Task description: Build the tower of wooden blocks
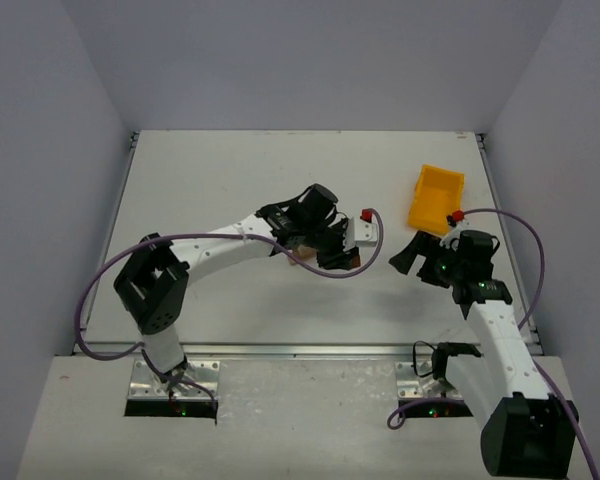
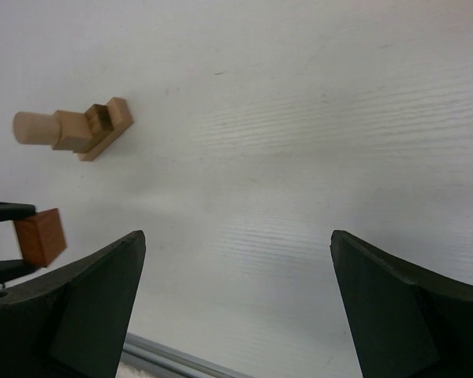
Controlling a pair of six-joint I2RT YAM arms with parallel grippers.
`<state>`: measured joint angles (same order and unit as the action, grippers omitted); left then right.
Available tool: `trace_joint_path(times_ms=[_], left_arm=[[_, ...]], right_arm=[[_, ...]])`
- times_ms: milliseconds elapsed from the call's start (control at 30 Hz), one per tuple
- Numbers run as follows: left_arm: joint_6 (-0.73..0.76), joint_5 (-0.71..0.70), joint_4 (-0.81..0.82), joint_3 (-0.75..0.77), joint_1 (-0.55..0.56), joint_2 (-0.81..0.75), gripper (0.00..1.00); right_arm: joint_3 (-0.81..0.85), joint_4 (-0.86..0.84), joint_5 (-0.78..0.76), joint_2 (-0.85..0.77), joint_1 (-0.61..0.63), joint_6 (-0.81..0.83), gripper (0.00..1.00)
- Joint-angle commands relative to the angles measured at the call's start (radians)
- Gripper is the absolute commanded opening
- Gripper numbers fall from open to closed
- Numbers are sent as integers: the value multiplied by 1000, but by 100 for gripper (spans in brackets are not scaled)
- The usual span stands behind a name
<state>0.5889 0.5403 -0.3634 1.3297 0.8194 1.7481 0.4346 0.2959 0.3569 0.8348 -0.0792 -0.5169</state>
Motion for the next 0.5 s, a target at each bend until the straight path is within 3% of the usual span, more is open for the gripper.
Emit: trace_joint_path(times_ms=[0,233,467], left_arm=[[67,-88,-209,145,-69,-8,0],[200,-227,-488,345,-130,48,0],[323,-407,-626,385,-149,87,0]], right_arm=[[41,53,-168,1,-5,37,99],[60,71,-179,63,-4,62,99],[93,106,-195,91,-5,84,99]])
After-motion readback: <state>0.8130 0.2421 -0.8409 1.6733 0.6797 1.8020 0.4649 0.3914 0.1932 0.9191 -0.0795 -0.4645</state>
